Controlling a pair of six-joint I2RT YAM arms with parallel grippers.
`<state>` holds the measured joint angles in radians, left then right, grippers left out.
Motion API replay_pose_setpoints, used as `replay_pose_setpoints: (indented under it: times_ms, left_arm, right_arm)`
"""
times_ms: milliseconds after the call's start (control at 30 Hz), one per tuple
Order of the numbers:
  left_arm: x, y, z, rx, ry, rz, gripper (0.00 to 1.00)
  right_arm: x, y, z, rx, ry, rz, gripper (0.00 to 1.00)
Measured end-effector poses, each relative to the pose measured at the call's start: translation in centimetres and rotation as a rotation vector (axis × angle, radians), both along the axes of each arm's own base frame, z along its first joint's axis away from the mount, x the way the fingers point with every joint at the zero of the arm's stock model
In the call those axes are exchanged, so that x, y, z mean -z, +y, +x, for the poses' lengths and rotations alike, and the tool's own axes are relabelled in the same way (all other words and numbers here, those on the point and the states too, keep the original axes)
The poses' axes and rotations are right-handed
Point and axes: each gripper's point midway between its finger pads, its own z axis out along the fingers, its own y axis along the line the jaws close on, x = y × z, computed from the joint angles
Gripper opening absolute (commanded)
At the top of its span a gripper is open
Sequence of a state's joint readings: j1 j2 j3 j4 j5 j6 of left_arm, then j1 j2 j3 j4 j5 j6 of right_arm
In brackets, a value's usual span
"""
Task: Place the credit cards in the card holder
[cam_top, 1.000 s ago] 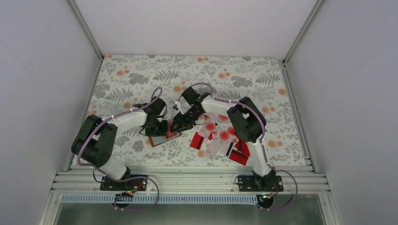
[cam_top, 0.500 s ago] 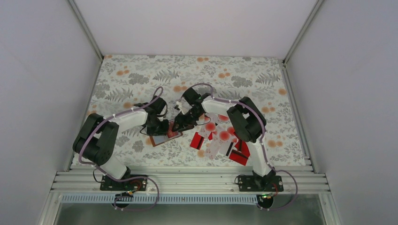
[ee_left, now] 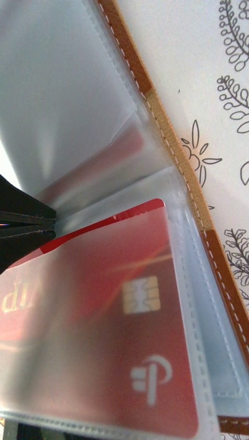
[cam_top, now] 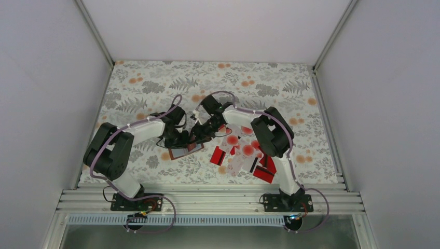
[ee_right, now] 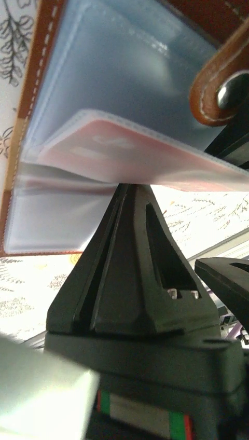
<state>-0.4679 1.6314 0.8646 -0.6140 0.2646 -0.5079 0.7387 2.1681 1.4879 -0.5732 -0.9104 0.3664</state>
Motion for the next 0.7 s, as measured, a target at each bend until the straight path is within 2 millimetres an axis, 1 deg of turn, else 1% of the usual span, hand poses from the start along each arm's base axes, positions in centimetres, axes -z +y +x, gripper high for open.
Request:
replay_pose_setpoints:
  times_ms: [167, 333, 467, 700]
  left_arm:
    - [-0.2, 0.3, 0.0, -0.003, -0.002, 0.017, 0.02]
    - [-0.8, 1.4, 0.0, -0.016, -0.005, 0.081, 0.02]
    - [-1.9, 2.1, -0.1, -0.03, -0.019, 0.113, 0.02]
    - [-4.5, 2.6, 0.0, -0.052, -0.061, 0.117, 0.03]
  right_arm:
    - [-0.5, 0.3, 0.3, -0.005, -0.01, 0.017, 0.4]
    - [-0.9, 0.7, 0.4, -0.013, -0.01, 0.036, 0.39]
    - [-0.5, 0.7, 0.3, -0.016, 0.0, 0.034, 0.39]
    - [-0.4, 0.7, 0.3, -0.015, 0.007, 0.034, 0.39]
